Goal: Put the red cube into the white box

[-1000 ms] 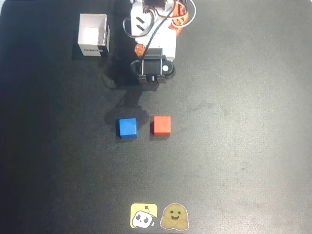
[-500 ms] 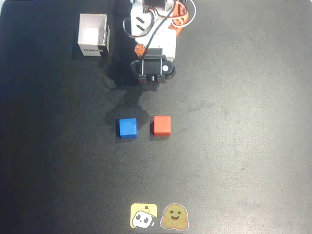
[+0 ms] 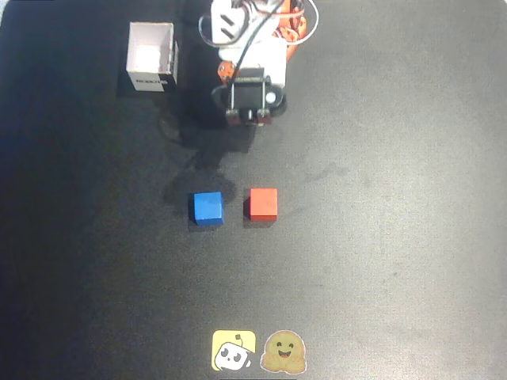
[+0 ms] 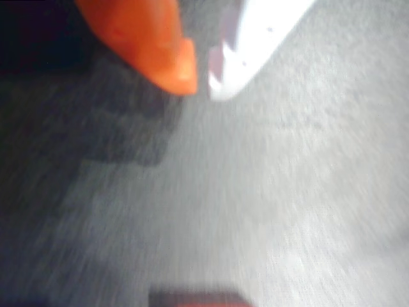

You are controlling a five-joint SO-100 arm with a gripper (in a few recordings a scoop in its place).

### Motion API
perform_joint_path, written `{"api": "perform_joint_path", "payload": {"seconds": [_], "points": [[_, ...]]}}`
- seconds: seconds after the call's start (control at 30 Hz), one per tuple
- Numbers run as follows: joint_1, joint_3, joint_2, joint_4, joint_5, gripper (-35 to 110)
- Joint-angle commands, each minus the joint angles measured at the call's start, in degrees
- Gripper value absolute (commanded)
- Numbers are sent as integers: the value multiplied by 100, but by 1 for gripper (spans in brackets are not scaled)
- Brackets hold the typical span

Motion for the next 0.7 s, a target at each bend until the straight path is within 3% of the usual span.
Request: {"api": "perform_joint_path", "payload": {"seconds": [0.0, 0.17, 0.4, 0.67], "points": [[53, -773, -677, -44, -167, 0], [123, -2013, -2399, -167, -396, 0], [-44, -1661, -3015, -1345, -360, 3], [-422, -2936, -5361, -1617, -44, 4]]}}
